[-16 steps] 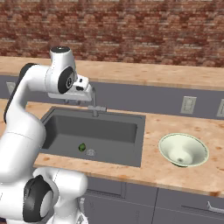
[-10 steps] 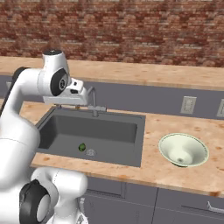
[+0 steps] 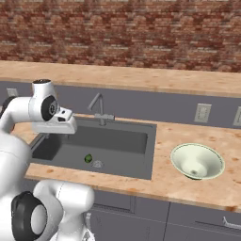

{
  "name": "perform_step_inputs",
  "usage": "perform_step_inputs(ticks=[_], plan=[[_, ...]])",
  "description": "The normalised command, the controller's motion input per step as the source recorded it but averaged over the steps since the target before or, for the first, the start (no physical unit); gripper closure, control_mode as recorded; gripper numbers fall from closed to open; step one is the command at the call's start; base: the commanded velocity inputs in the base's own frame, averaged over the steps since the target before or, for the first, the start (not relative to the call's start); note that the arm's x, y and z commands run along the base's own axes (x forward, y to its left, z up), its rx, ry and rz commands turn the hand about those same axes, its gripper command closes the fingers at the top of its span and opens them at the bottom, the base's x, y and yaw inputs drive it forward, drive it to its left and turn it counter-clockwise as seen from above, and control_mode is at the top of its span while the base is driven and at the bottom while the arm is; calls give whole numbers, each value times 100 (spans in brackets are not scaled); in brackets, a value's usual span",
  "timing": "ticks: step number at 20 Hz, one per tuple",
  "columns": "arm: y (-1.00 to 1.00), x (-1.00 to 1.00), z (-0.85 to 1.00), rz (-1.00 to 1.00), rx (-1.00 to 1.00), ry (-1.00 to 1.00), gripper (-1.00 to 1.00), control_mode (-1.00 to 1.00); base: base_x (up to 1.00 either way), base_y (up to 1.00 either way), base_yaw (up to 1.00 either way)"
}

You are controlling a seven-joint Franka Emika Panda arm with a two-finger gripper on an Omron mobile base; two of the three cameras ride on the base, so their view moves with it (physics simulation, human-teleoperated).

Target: Pick the avocado from the sink and place it in the bowl. Then pick the bowl and place it in the microwave. Then close the microwave door and press the start button.

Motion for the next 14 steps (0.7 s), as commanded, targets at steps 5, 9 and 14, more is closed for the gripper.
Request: perform_step_inputs(ticks=[5,9,14], plan=[[31,71,-99,0,0,13,-100,-100,0,0,0],[2,80,-79,0,0,11,-100,-100,0,0,0],[-13,51,-54,0,0,7,-100,-100,0,0,0]])
